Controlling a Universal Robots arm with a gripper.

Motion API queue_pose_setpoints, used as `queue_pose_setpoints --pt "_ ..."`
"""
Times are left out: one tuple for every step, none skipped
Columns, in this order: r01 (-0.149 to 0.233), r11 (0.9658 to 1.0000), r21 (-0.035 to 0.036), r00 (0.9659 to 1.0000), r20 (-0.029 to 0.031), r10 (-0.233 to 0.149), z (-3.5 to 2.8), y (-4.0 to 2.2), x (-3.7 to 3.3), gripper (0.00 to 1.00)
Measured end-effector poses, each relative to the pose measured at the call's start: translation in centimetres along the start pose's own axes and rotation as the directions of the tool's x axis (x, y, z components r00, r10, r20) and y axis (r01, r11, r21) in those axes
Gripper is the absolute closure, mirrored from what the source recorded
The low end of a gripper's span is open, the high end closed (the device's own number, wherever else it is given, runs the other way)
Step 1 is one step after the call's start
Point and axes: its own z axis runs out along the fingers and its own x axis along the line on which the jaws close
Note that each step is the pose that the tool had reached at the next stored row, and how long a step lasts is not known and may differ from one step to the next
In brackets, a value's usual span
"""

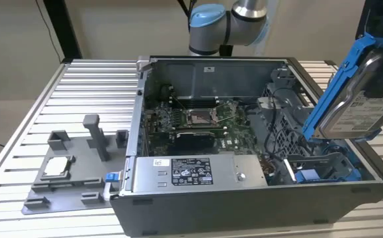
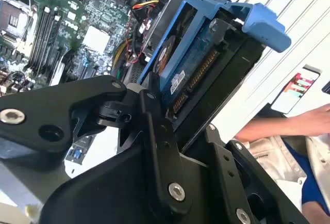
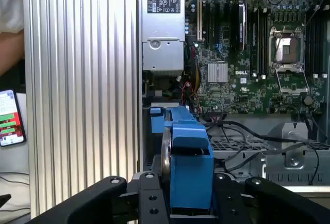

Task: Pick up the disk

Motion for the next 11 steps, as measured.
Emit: queue_pose_setpoints --pt "0.0 1.0 0.0 1.0 0.0 0.0 0.0 0.0 0.0 1.0" --pt "0.0 1.0 0.0 1.0 -0.0001 0.0 0.0 0.0 0.02 1.0" --pt "0.0 1.0 0.0 1.0 -0.0002 0.0 0.0 0.0 0.07 1.0" --pt "0.0 1.0 0.0 1.0 -0.0001 0.0 0.01 0.0 0.13 1.0" --pt "0.0 1.0 0.0 1.0 0.0 0.0 0.02 0.0 0.21 1.0" --pt "0.0 1.0 0.0 1.0 0.0001 0.0 0.04 0.0 0.28 1.0" --pt "0.0 1.0 0.0 1.0 0.0 0.0 0.08 0.0 0.37 1.0" --pt "0.0 1.0 0.0 1.0 0.0001 0.0 0.13 -0.01 0.5 1.0" --pt "0.0 1.0 0.0 1.0 0.0004 0.0 0.21 -0.02 0.68 1.0" --pt "0.0 1.0 0.0 1.0 0.0009 0.0 0.33 -0.03 0.87 1.0" --pt "0.0 1.0 -0.0001 1.0 0.0014 0.0 0.46 -0.04 0.99 1.0"
